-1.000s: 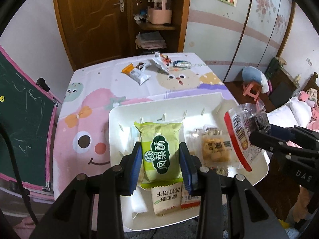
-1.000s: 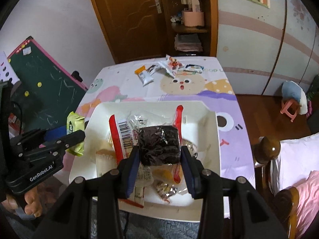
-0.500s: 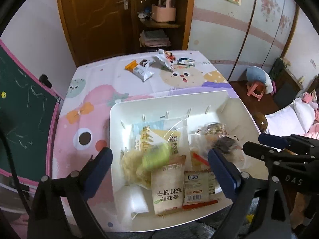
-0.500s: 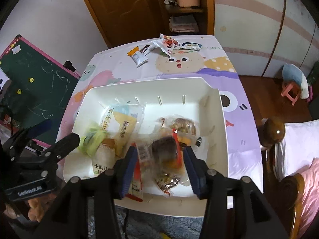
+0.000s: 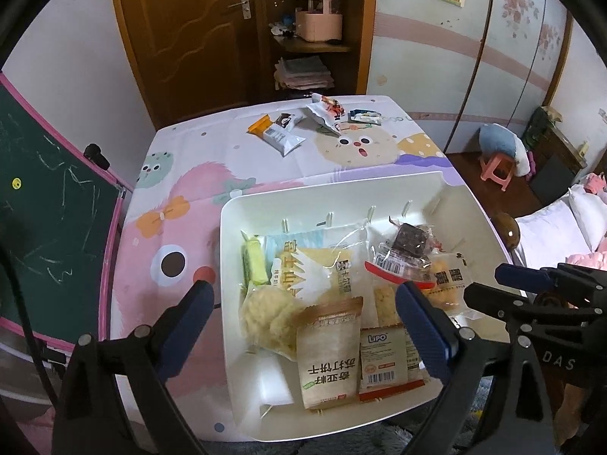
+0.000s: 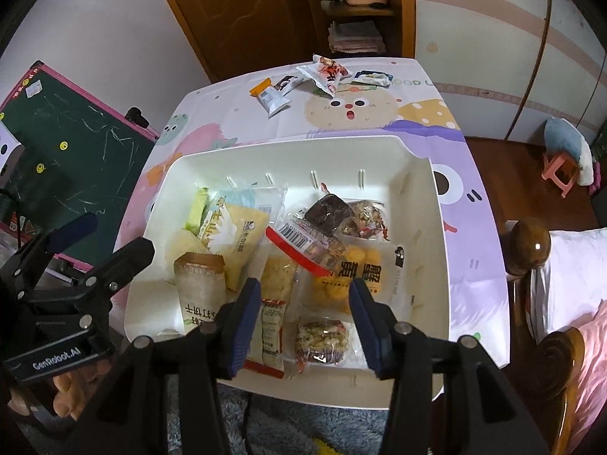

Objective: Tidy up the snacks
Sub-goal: 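Lift both tools from the tray and move them over the table snacks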

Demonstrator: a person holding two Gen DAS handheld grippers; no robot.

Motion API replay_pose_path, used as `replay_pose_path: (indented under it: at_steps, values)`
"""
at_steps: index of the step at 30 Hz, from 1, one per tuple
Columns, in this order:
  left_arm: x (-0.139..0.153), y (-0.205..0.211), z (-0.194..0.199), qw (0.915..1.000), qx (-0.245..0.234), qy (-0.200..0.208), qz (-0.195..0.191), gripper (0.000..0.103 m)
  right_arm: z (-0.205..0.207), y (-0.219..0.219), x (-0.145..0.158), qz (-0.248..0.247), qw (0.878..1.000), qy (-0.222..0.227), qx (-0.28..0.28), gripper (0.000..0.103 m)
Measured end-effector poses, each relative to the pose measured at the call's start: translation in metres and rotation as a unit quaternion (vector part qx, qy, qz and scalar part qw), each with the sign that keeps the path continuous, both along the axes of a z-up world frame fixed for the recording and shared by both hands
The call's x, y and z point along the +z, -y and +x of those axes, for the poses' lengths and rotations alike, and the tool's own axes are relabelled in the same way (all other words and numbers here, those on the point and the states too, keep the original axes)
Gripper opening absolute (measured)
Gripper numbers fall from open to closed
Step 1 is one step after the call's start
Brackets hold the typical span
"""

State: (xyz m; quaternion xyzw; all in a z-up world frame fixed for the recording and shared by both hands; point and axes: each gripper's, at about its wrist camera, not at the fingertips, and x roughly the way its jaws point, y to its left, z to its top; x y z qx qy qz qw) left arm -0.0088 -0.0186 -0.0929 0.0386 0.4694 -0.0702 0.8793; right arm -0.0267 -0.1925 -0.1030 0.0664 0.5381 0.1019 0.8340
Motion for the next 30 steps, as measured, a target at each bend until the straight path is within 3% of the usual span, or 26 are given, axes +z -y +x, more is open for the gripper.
replay_pose_path:
  at_steps: [13,17,24,30]
  values:
    - [-0.004,-0.002,0.004,1.0000,0.005,-0.001,0.005,0.096,0.001,-0.002,-0.005,0.004,1.000,-0.007,0.001,0.049]
    - [0.007,-0.007,0.015,0.9998,0.010,0.015,0.009,0.096,0.007,0.000,0.001,-0.001,1.000,0.007,0.002,0.049]
    - [0.065,-0.019,0.063,0.9979,0.025,0.060,0.009,0.096,0.046,0.008,0.048,-0.050,0.996,0.075,0.009,0.049]
    - [0.127,-0.022,0.125,0.9949,0.035,0.095,0.002,0.096,0.113,0.022,0.122,-0.099,0.983,0.157,0.013,0.049]
